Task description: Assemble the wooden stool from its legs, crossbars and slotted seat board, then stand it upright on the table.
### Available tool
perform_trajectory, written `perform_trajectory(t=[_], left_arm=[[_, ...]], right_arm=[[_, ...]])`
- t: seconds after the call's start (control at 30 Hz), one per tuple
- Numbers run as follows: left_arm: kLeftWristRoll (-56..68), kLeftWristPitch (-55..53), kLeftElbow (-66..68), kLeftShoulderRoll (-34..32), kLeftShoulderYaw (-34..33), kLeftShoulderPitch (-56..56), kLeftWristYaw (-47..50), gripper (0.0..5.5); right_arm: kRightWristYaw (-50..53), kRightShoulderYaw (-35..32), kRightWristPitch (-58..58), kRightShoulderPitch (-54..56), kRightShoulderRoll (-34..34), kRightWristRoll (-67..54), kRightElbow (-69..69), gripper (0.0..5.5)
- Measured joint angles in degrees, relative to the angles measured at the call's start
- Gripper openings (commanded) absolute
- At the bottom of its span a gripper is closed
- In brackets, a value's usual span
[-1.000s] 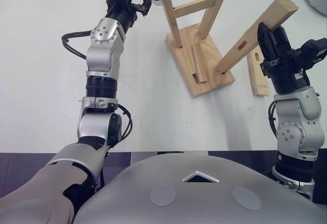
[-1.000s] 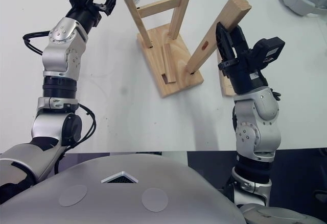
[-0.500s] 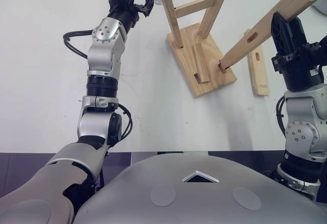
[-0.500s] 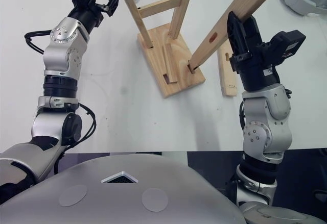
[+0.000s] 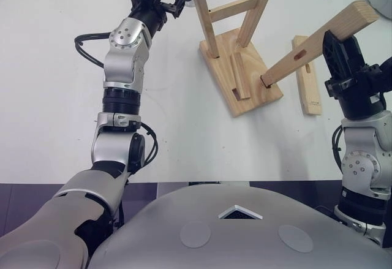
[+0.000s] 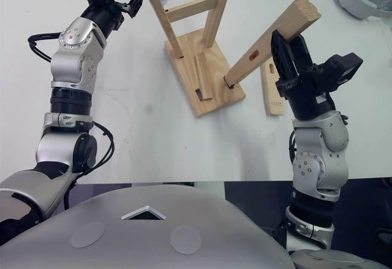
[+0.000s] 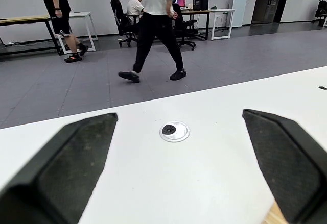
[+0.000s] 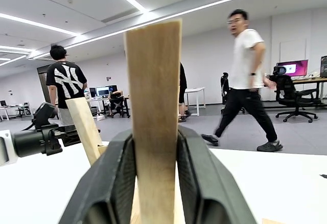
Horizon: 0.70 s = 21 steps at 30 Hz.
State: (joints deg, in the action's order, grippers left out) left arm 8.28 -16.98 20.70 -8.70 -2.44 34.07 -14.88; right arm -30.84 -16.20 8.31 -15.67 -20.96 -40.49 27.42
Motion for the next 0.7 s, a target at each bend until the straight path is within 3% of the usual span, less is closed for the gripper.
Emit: perform_trajectory(t=[0.37, 0.7], left_arm=[[0.01, -0.36, -2.85, 0.00, -1.10, -2.58, 2.02, 4.51], [0.03, -1.48, -4.56, 0.47, -1.15, -3.76, 2.49, 4.51]], right_arm=[[4.55, 1.11, 6.07, -13.38, -3.58, 2.46, 10.07, 1.04], [6.48, -2.97, 10.65, -10.77, -6.11, -1.64, 12.31, 1.04]])
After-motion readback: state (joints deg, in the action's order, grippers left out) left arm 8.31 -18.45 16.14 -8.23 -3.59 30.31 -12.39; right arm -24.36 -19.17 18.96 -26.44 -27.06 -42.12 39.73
